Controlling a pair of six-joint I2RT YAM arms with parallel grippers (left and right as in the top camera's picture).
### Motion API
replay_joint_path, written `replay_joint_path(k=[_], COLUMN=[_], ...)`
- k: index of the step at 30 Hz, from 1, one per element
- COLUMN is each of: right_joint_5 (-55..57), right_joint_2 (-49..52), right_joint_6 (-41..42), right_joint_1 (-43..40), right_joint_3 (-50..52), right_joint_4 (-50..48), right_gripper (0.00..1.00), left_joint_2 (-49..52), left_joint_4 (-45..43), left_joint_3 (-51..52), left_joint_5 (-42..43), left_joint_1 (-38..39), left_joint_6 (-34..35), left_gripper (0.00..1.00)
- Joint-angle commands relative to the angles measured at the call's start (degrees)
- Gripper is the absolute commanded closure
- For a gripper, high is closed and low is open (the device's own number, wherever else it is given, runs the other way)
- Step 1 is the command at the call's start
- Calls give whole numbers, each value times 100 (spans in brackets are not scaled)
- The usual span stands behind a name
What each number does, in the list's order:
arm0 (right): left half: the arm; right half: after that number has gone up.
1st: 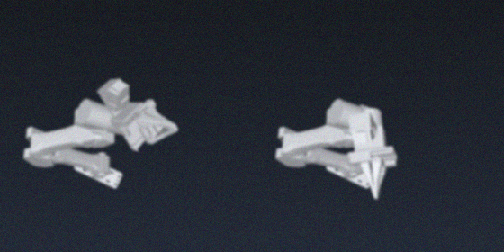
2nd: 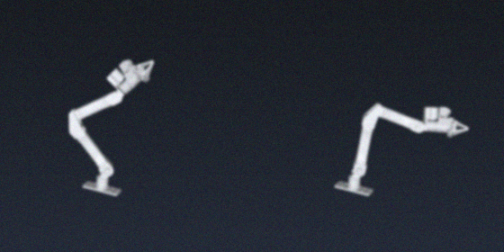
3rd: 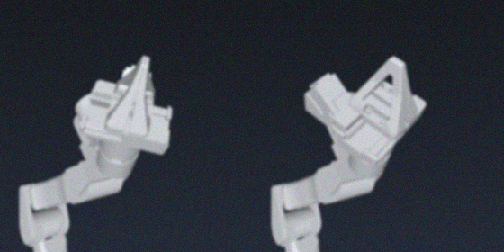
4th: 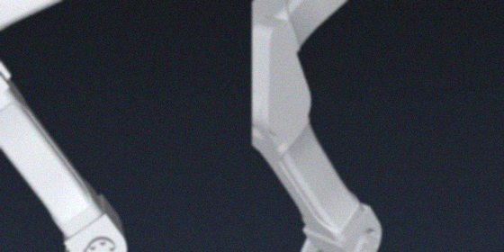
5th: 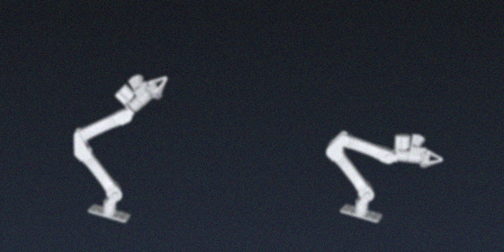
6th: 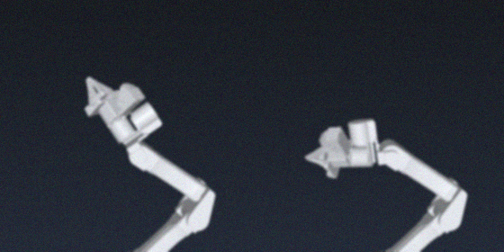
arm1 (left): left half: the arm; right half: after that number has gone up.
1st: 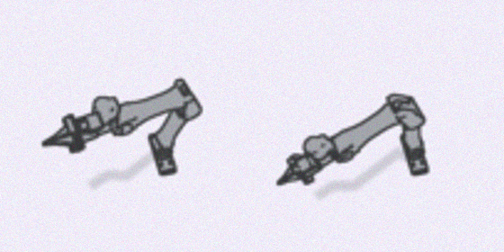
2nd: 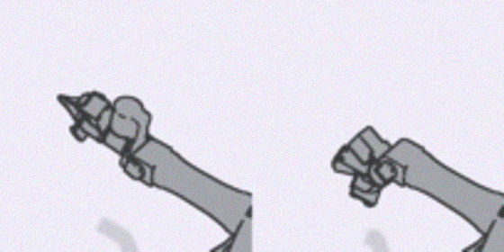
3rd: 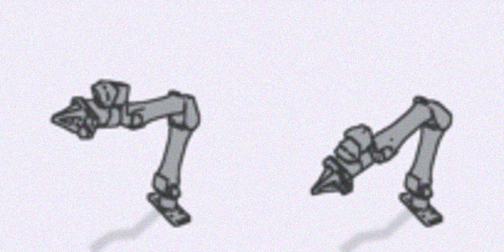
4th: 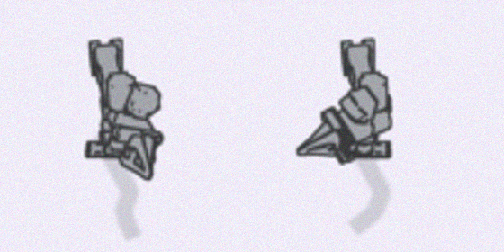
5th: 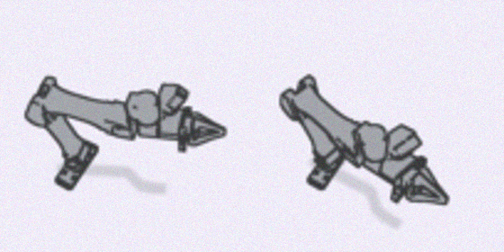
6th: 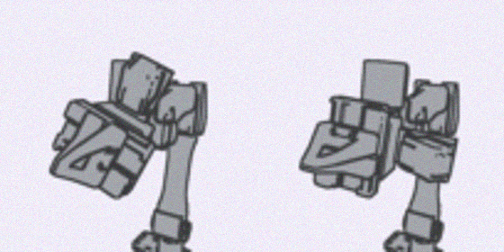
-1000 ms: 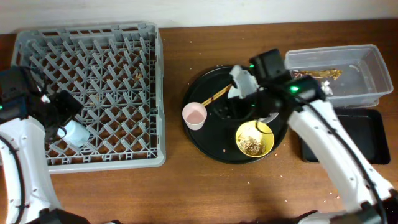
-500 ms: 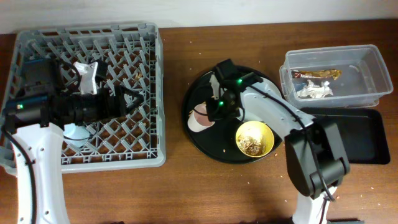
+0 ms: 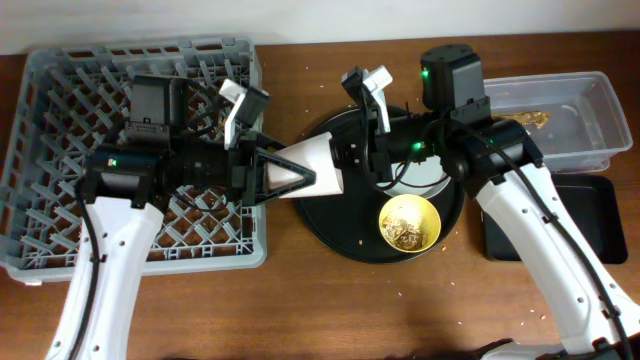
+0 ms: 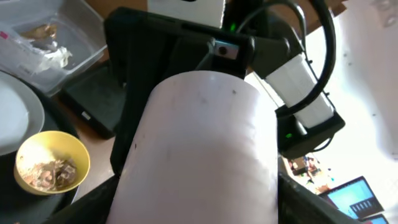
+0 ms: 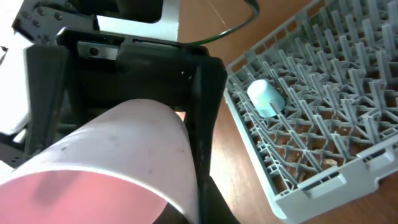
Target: Sort waste into correct bins and load items into the dishwasher rack
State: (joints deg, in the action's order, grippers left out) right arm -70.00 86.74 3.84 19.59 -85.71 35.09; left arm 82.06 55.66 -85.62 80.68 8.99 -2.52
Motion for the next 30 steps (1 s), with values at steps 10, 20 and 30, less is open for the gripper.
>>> replay_joint_path(k=[10,20,30], right_joint_5=[282,4542,4538], right_joint_2=[-15,-13,-13], right_joint_6=[264,479,481], right_joint_1=[-1023,-568,-540], right_joint_3=[-42,-33,-33], right_joint_4=[258,3348,3351], right_gripper=[37,27,27], left_joint_2=[-85,177,2306], left_joint_4=[881,1644,1294], left_joint_3=[-87,-146,-146], left_joint_5=[-2667,-8939,-8349], left_joint_1=[-382,-1987,-1403], left_joint_6=[315,2291,2288], left_gripper=[37,37,28])
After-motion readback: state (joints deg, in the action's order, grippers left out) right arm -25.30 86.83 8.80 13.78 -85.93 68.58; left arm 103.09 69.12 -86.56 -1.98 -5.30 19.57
